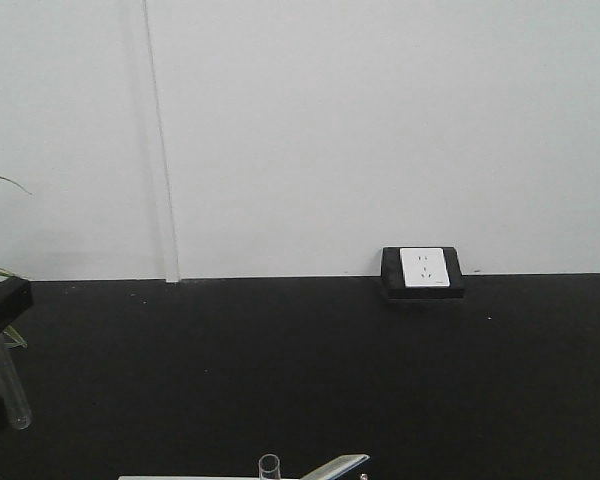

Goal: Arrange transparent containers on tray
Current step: 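Grasp a clear glass tube in the rack with the right gripper and lift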

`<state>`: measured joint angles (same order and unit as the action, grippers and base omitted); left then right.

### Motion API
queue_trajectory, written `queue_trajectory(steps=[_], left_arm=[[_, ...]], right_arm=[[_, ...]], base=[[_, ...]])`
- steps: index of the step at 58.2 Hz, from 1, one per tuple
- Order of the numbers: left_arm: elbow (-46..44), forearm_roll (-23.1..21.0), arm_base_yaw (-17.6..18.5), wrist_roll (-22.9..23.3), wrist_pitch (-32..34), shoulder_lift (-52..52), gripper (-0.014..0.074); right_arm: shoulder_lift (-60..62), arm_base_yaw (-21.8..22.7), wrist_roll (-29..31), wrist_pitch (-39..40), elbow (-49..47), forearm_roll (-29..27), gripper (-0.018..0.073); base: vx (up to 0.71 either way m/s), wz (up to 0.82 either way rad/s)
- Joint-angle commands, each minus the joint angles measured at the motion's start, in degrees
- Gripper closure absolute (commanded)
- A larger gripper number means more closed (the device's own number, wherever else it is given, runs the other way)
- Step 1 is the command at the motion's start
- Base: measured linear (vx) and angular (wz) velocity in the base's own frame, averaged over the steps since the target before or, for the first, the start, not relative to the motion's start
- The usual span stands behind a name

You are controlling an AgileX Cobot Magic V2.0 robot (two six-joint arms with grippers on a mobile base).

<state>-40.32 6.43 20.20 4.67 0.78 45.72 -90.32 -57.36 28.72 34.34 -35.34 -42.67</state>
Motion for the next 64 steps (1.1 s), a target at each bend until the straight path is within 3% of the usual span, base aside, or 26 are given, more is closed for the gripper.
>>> queue_trajectory(steps=[1,64], left_arm=[[-2.0,-0.5,0.3,0.1,4.8,-0.4,0.0514],[-2.0,-0.5,0.3,0.1,4.8,-0.4,0.0514]], right_arm=[[1.0,0.1,-0.4,6.5,-1.9,2.5,0.0179],[-5.2,0.2,-1.8,10.3,-7.2,2.6,0.0203]], base=[[0.0,0.0],[0.0,0.0]])
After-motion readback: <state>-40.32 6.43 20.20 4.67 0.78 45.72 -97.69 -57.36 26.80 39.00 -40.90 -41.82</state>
